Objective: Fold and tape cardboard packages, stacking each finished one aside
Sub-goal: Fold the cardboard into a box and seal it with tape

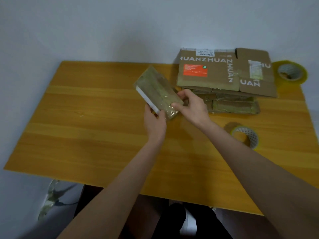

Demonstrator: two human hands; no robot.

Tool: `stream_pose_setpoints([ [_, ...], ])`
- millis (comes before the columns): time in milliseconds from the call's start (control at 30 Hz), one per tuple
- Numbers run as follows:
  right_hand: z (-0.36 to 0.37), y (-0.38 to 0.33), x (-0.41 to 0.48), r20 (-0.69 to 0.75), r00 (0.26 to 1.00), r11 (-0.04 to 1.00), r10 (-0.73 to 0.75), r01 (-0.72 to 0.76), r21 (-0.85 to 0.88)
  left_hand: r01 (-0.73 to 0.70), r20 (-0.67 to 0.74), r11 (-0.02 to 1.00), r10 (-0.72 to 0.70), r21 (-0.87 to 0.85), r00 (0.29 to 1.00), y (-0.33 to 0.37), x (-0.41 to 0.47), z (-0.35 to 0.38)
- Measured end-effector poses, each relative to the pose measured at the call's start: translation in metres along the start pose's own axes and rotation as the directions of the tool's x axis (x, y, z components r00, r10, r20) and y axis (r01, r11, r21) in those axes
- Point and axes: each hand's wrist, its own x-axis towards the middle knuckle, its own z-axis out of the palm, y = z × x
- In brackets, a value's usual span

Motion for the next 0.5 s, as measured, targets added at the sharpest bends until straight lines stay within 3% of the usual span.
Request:
stream_pose_setpoints([
  [267, -0.054, 0.039, -0.081, -0.273, 0.952, 0.991, 0.137, -0.131, 0.041, -0.245, 0.122, 0.899, 0.215, 0.364, 0.969, -0.004, -0.078, 0.032],
  [400, -0.041, 0.072, -0.104, -0.181, 0.953, 0.965, 0.244, -0.256, -0.050, -0.275, 0.261, 0.796, 0.153, 0.540, 0.953, -0.034, -0.083, 0.038],
  [500, -0.016, 0.094, -0.103, -0.092, 0.950, 0.947, 0.299, -0.307, -0.097, -0.294, 0.391, 0.784, 0.072, 0.547, 0.918, -0.056, -0.068, 0.037],
])
